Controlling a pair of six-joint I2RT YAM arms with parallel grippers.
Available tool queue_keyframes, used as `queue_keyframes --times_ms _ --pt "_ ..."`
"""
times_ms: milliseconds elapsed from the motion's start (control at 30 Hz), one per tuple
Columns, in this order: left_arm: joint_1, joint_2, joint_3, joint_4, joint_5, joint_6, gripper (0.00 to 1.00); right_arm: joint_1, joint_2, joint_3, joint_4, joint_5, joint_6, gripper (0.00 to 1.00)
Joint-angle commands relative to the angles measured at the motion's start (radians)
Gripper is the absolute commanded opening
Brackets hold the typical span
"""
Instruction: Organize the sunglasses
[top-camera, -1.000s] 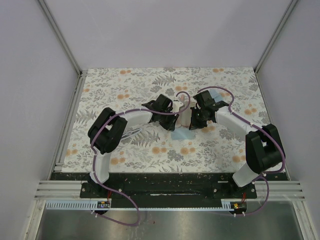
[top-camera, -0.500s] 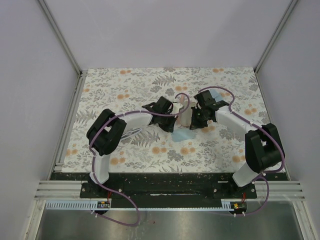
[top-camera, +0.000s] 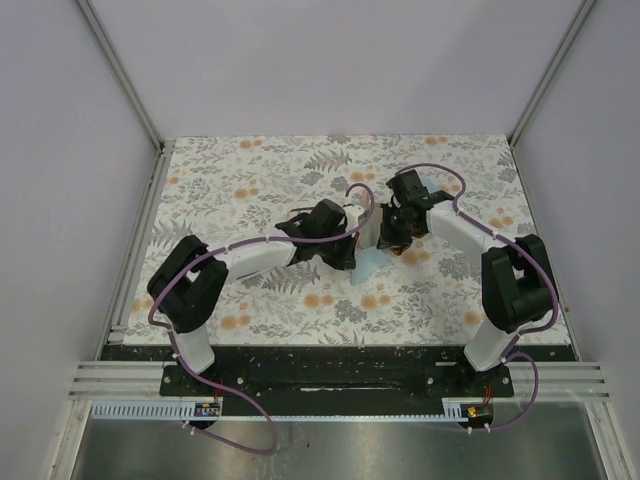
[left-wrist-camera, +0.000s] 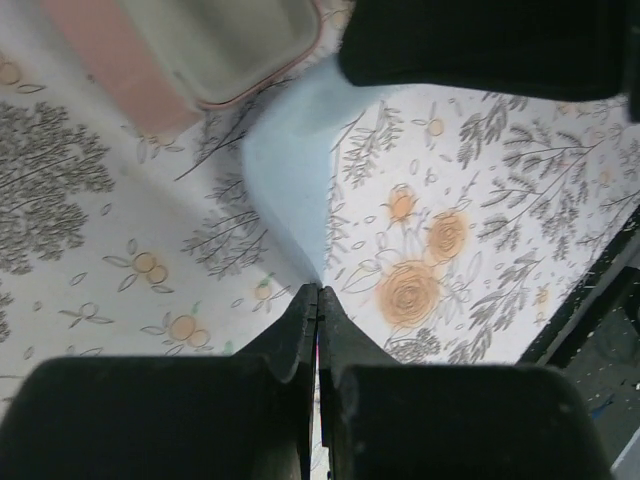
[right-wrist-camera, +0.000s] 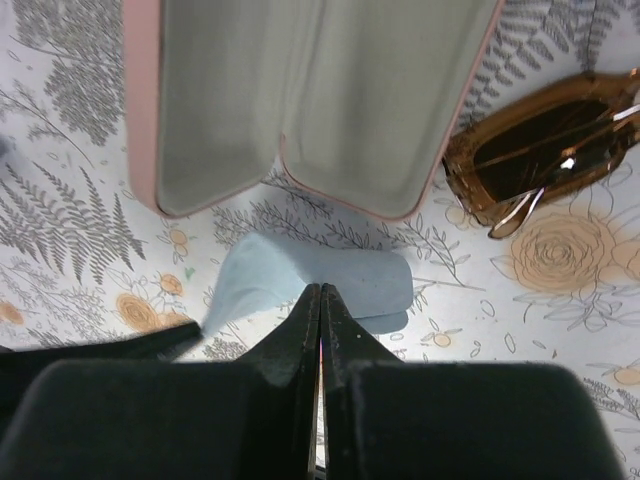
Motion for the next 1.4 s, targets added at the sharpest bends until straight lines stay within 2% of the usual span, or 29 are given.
queue_keyframes --times_ms 0,100,333,500,767,900,1033,1367 --pt "-0.053 -0.016 0.005 0.081 -0.071 -0.086 0.0 -0.01 0.03 0.089 0.0 0.025 -0.033 0.0" --pt "-0.058 0.012 0.025 0.082 -0.103 -0.148 0.0 -0.019 0.062 0.129 -0.02 0.039 -0.045 0.0" --pt "-0.116 0.029 0.077 0.055 -0.342 -0.211 0.0 -0.056 0.148 0.233 -0.052 0.042 -0.08 0.0" --pt "-0.122 0.073 0.152 0.049 -0.365 -0.271 0.0 -0.079 0.202 0.296 -0.084 0.04 -0.118 0.0" --pt "-0.125 0.165 0.321 -0.105 -0.511 -0.323 0.0 -0.128 0.283 0.403 -0.115 0.03 -0.145 0.0" --pt "-0.117 0.156 0.3 -0.102 -0.52 -0.318 0.0 -0.135 0.324 0.454 -0.119 0.01 -0.157 0.0" --pt "-0.104 0.142 0.266 -0.086 -0.502 -0.327 0.07 -0.137 0.373 0.503 -0.119 -0.03 -0.175 0.0" --pt "-0.096 0.073 0.203 -0.08 -0.532 -0.338 0.08 -0.137 0.485 0.617 -0.121 -0.102 -0.184 0.0"
